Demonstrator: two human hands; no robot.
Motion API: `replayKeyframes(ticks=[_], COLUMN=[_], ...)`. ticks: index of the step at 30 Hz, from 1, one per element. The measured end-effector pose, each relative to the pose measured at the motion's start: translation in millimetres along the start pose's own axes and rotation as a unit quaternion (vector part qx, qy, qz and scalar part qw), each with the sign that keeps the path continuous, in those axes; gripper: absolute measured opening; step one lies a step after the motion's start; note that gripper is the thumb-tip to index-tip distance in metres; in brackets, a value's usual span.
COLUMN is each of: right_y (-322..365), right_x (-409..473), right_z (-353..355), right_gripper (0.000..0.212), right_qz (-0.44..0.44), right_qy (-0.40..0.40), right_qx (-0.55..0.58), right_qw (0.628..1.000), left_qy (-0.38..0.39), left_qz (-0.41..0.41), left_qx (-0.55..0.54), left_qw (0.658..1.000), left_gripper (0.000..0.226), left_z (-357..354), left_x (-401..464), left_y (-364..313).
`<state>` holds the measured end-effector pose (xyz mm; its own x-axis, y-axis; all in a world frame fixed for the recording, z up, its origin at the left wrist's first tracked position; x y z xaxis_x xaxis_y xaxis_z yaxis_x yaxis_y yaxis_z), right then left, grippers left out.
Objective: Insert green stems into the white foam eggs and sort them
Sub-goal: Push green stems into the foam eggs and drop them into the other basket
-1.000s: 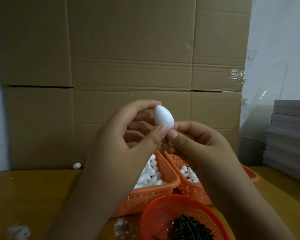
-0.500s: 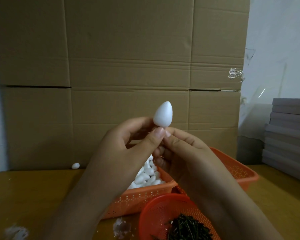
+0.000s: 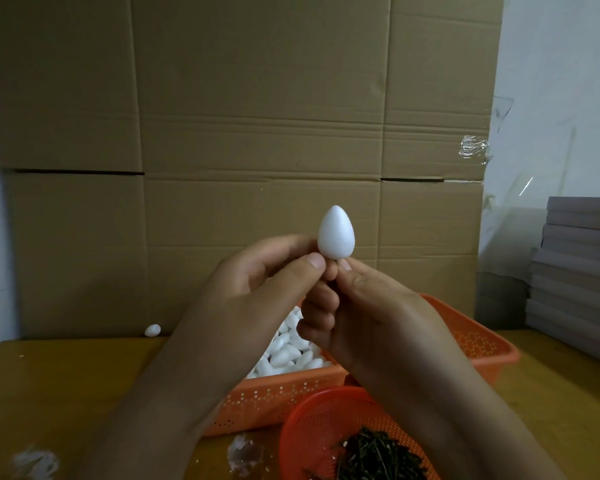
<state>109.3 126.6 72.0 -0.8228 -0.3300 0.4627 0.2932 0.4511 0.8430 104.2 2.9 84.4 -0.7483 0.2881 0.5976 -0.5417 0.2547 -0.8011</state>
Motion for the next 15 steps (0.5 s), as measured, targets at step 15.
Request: replayKeyframes(ticks=[15], right_y=[-5.1], right_x=[0.8], right_z=[-8.6], right_gripper=[0.031], right_qz=[-0.048], right_qy=[-0.006], right_qx=[0.077], right_qw=[0.996], left_qy=[0.005], left_qz=[-0.049], left_qx=[0.043], left_qw=[0.998], left_gripper=[0.023], left_z=[-0.7], left_x=[0.0], left_y=[-2.9])
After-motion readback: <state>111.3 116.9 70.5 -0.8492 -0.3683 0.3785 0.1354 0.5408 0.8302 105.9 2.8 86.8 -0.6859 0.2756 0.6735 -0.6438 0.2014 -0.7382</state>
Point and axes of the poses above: each hand's wrist, its own x-axis towards the middle knuckle, its own z-axis out of the back of the hand, y = z × x, the point moved 2 cm from there along x, towards the middle knuckle, and after that the axes turned 4 degrees about -x, right-handed, at the moved point
